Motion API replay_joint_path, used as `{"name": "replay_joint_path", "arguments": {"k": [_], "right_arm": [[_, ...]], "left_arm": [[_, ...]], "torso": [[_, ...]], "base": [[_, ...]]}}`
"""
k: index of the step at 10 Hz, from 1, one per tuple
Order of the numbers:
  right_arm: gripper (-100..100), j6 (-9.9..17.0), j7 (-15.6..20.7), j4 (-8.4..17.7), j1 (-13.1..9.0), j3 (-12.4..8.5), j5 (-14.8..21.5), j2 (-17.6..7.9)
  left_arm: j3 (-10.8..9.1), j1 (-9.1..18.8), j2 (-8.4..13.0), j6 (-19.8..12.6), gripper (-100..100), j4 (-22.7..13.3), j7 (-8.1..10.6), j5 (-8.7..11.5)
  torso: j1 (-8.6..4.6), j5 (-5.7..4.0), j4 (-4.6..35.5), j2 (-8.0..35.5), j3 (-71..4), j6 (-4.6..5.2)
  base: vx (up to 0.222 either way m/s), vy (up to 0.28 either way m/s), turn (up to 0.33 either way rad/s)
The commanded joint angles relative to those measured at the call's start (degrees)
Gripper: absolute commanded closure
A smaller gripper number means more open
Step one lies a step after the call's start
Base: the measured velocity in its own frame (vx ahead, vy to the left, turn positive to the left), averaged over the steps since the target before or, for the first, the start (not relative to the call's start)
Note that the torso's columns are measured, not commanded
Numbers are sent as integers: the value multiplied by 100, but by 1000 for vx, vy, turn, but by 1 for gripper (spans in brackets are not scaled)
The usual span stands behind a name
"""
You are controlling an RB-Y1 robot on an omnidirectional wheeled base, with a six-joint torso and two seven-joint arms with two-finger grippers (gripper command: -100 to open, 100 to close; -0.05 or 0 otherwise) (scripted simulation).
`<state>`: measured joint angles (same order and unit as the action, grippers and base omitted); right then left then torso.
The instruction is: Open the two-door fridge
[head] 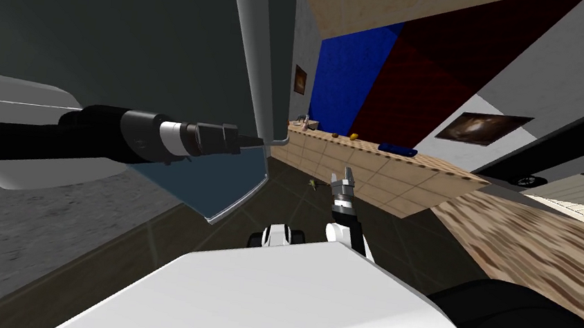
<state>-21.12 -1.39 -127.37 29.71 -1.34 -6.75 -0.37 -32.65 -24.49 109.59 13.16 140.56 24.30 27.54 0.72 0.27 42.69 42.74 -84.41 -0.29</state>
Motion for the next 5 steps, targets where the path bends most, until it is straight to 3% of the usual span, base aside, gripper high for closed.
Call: {"name": "replay_joint_path", "arguments": {"k": [1, 2, 4, 5], "right_arm": [[0, 0, 0, 0, 0, 0, 0, 0], [0, 0, 0, 0, 1, 0, 0, 0], [0, 0, 0, 0, 0, 0, 0, 0], [0, 0, 0, 0, 1, 0, 0, 0]], "left_arm": [[-429, -372, 18, 191, 100, -122, -47, 19], [-589, -609, 161, 454, 100, -290, -254, 196], [-851, -854, 161, 523, 100, -290, -254, 196], [-1001, -1091, 304, 788, 100, -457, -429, 338]], "torso": [[1, 2, -1, 1, 5, 0], [-13, -4, 7, -7, -6, 1], [-7, -2, 5, 11, 9, 3], [-16, -6, 14, 1, -2, 2]], "base": [[-82, 24, -2], [-123, 34, -17], [-122, 46, -11], [-134, 58, -18]]}}
